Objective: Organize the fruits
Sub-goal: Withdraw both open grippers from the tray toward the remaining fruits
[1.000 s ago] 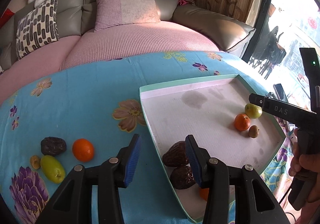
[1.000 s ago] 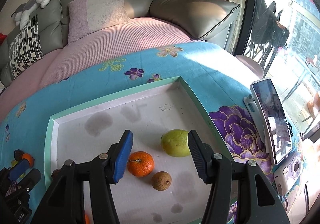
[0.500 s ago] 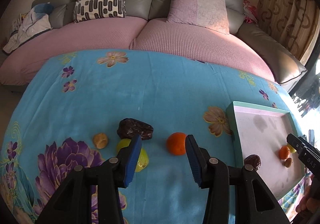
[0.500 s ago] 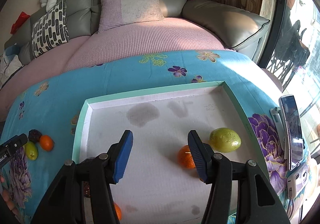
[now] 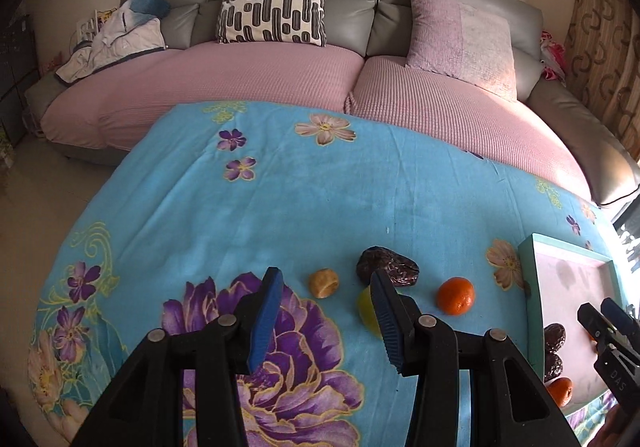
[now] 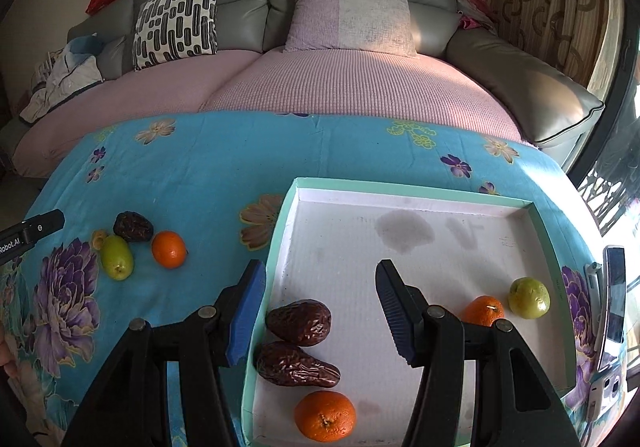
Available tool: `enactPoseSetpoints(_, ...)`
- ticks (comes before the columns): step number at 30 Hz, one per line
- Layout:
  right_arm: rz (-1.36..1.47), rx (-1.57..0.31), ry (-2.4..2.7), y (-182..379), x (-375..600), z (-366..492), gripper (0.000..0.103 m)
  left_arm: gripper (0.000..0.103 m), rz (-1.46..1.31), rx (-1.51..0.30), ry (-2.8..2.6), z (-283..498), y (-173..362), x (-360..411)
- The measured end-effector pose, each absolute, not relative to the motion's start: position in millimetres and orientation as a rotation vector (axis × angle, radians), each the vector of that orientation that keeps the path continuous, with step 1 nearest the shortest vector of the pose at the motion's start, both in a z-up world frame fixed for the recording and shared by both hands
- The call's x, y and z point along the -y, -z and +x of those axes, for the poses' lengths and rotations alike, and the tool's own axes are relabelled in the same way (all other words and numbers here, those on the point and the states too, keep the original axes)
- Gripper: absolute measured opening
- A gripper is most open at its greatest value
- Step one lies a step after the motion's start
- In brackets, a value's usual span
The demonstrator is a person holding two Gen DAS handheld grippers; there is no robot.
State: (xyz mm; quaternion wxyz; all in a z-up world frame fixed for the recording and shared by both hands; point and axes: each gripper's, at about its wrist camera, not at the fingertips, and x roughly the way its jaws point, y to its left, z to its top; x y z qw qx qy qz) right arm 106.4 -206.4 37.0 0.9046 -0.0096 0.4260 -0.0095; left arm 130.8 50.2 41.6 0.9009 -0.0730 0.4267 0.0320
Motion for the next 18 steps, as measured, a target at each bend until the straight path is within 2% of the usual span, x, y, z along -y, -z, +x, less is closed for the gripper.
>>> enactPoseSetpoints(6,-0.071,-0.883,-0.012,-34,188,106,0.058,0.051,-0.167,-0.891,-0.087,122,-40,-66)
enactPoseSetpoints(11,-0.094,-0.895,-0.014,-28,182,107,0.060,0.058,-0.175,-0.902,-0.085,122,-37,-67)
enactPoseSetpoints(12,-0.097,-0.899,-0.013,-27,182,107,0.067,0.061,-0.173,-0.908,-0.082,123,-36,-66)
enactPoseSetpoints(13,-0.098,-0.899,-0.010,-26,182,107,0.070,0.069,-0.168,-0.919,-0.080,124,-34,-64)
enactPoseSetpoints(15,-0.101,-0.906,-0.009,-24,182,108,0.070,0.079,-0.155,-0.939,-0.078,126,-30,-62)
enactPoseSetpoints(18,-0.105,-0.912,-0.009,-22,181,108,0.071,0.083,-0.149,-0.959,-0.071,129,-25,-59)
